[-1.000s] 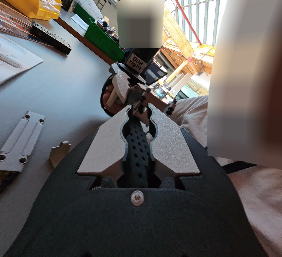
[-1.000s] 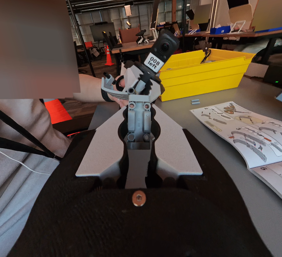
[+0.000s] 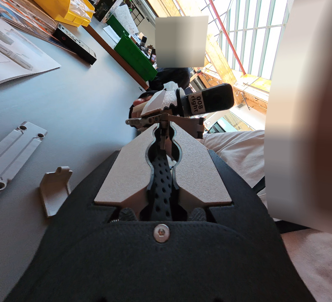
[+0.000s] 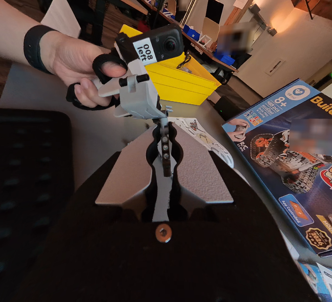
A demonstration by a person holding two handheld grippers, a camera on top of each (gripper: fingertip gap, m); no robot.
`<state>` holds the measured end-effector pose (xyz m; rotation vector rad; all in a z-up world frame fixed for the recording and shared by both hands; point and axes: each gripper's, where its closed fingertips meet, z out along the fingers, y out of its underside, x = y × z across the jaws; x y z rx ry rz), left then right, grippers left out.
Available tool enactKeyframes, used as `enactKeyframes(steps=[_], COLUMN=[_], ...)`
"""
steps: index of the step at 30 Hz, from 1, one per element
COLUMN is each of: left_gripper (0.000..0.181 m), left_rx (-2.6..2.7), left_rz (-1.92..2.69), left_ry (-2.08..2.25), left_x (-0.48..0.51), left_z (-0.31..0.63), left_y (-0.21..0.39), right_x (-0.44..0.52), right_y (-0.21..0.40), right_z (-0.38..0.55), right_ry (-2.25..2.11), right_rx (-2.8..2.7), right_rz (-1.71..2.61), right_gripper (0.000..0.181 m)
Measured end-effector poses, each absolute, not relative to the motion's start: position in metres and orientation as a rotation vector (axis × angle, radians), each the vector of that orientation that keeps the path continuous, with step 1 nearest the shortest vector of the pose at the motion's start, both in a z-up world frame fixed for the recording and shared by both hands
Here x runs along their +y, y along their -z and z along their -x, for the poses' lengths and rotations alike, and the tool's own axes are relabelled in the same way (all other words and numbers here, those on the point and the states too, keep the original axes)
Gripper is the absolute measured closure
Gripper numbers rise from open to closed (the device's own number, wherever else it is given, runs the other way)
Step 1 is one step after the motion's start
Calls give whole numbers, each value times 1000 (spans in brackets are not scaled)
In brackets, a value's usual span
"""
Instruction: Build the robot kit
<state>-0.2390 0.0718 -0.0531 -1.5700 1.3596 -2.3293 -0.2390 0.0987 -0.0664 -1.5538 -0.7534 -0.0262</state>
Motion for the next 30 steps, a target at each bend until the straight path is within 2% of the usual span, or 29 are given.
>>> enactKeyframes(steps=[6,13,22,25,30], left_gripper=[177,177,177,178,178], left_rx=[1334,1073,918,1060,952], left_rz=[1586,1604,1621,1653,1627], left_ry=[2344,2482,2585,2520,2553], left_x=[73,78,83,70,92], left_z=[237,225,215,222,229], left_y=[59,57,58,70,66], right_x=[101,103,106,100,97], right_y=[75,75,78,37,50], right_z=[235,226,216,131,158], right_ry=[7,-307,-448,-508,-480], right_rx=[-709,-474,-350,66,-157], right_rz=[1638,1737,1771,1543,1618], right_gripper=[174,175,174,175,174])
